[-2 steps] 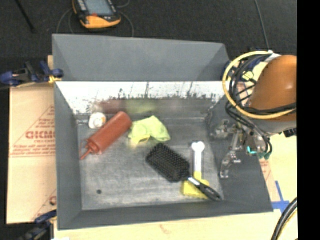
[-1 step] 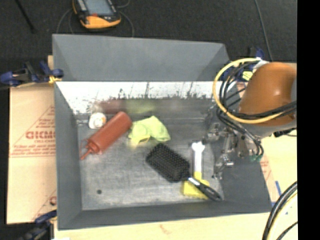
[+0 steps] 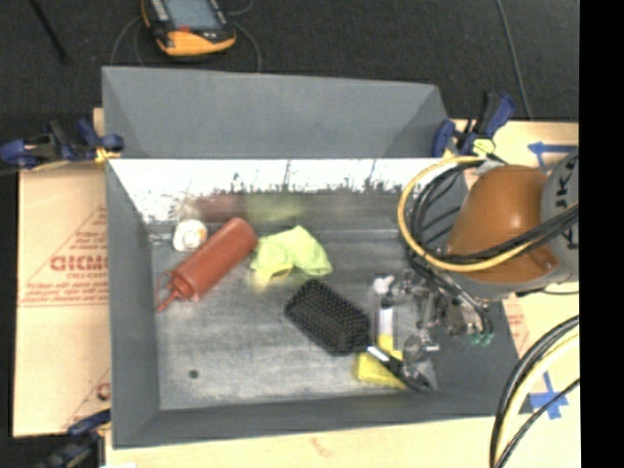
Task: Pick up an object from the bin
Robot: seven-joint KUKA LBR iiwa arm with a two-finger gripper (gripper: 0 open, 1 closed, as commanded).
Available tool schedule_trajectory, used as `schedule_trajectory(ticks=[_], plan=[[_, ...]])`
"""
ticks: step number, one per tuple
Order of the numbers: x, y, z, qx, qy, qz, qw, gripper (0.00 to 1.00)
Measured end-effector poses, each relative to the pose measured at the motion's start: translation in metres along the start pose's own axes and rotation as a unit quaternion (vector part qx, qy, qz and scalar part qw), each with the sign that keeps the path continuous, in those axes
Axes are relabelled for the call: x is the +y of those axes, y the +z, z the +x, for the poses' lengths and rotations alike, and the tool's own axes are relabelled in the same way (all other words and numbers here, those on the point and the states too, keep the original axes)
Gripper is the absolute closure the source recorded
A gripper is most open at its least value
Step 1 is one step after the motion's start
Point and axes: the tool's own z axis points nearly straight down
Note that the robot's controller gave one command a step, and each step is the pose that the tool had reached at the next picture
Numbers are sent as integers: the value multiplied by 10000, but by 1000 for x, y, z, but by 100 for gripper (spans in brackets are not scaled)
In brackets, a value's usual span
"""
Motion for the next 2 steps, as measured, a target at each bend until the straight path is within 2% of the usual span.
schedule_trajectory(ticks=[1,2], plan=[[-13,49,-8,-85,-757,4,9971,100],[-13,49,-8,-85,-763,4,9970,100]])
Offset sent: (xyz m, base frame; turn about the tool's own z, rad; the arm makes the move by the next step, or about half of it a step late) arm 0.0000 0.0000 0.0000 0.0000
